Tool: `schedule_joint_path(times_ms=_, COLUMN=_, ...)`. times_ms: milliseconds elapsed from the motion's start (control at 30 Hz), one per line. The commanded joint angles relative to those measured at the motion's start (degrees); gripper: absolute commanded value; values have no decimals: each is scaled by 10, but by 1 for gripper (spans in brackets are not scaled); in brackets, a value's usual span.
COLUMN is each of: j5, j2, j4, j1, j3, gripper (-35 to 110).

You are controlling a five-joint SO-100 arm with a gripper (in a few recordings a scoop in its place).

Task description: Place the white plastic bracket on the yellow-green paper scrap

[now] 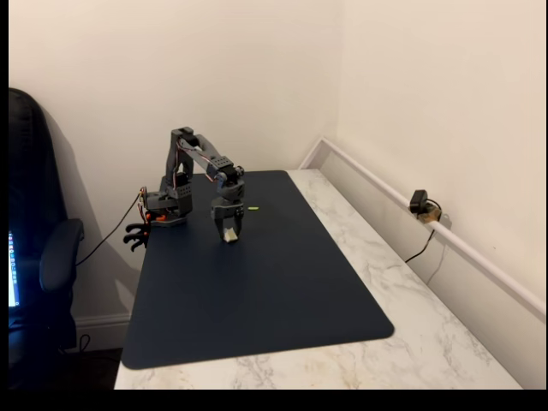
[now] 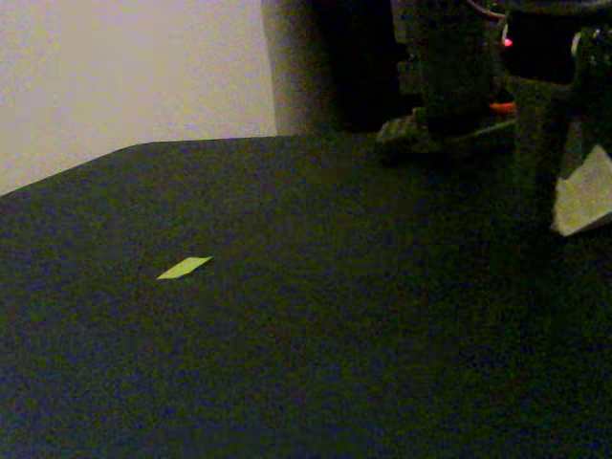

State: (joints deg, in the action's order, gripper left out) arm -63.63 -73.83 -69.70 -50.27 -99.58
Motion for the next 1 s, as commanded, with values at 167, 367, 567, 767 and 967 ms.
schedule_joint_path(times_ms=167, j5=-3, j2=-26, j4=-36, j1=7, j3=21, gripper=1)
schedule_joint_path(times_ms=367, j5=18, j2=-66, j4=-93, j1=31, j3=47, gripper=0)
schedule_joint_path(times_ms=567, j5=64, j2=-94, j4=-174, j1=74, j3=142, gripper=0)
schedule_joint_path(times_ms=767, j5=120, j2=-113, j4=-221, j1=163, j3=212, gripper=0)
schedule_joint_path(times_ms=967, j5=178, j2=-119, j4=-199, j1=304, j3=200, gripper=0)
